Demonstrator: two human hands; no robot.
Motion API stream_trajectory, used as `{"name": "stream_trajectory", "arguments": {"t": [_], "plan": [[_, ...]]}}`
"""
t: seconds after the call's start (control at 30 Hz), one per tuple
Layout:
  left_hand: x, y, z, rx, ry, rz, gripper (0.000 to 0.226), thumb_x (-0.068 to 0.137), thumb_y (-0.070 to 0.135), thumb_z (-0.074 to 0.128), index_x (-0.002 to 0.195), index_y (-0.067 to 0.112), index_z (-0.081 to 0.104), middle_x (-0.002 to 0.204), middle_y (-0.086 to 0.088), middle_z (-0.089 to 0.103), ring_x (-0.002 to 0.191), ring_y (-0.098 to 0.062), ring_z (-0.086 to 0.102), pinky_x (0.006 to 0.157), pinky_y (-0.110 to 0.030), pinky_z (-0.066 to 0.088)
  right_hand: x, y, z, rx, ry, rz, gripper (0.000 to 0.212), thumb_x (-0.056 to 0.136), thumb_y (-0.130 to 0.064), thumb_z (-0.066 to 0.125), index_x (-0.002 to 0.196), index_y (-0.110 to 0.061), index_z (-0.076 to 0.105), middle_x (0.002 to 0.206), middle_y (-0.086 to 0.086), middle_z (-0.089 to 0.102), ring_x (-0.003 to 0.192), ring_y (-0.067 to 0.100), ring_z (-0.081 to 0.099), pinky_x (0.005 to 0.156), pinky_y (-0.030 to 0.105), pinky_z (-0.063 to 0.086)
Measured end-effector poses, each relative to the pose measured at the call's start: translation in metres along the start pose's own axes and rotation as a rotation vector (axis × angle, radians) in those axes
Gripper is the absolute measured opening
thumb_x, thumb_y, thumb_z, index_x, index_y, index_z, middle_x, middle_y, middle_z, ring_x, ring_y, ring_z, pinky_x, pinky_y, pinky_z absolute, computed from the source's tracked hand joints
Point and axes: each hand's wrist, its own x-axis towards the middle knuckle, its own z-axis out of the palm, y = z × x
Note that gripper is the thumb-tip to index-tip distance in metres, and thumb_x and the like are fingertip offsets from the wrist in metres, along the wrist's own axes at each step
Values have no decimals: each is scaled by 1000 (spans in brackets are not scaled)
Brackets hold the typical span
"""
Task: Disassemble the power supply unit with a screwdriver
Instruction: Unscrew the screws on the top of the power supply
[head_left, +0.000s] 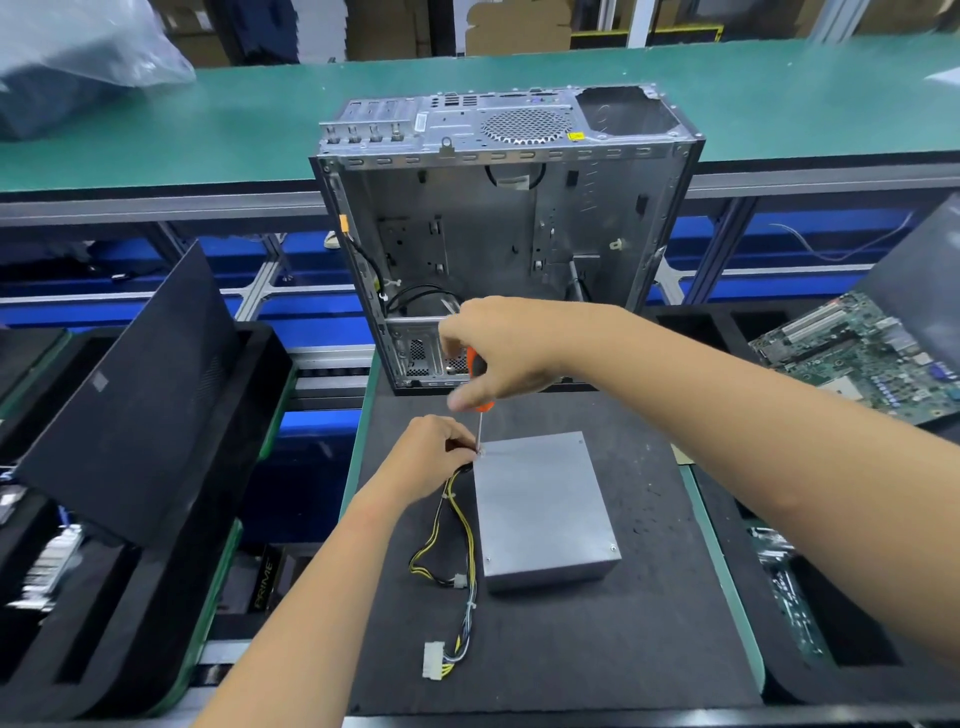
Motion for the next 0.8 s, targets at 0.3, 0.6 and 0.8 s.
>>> {"name": "stream_trajectory", "arguments": {"t": [0.3, 0.6, 0.8], "plan": [[1, 4, -1, 61, -19, -16, 14, 80, 8, 66, 76, 19, 74, 84, 9, 71, 82, -9, 65, 81, -31, 54, 1, -1, -3, 133, 13, -78, 32, 82, -8, 66, 109, -20, 52, 79, -7, 62, 78, 13, 54, 56, 26, 38], [2, 7, -1, 73, -25, -47, 11, 79, 10, 68, 78, 18, 74, 82, 5, 71, 78, -9, 65, 77, -28, 54, 6, 2, 3, 43, 27, 69, 33, 101, -36, 40, 86, -9, 52, 65, 3, 63, 52, 25, 63, 55, 30, 41], [0, 8, -1, 72, -20, -62, 11, 78, 8, 67, 78, 15, 74, 83, 3, 72, 80, -10, 66, 80, -31, 56, -1, 2, 3, 101, 7, -43, 23, 85, -15, 63, 106, -14, 53, 73, -10, 54, 70, 12, 53, 56, 28, 40]]}}
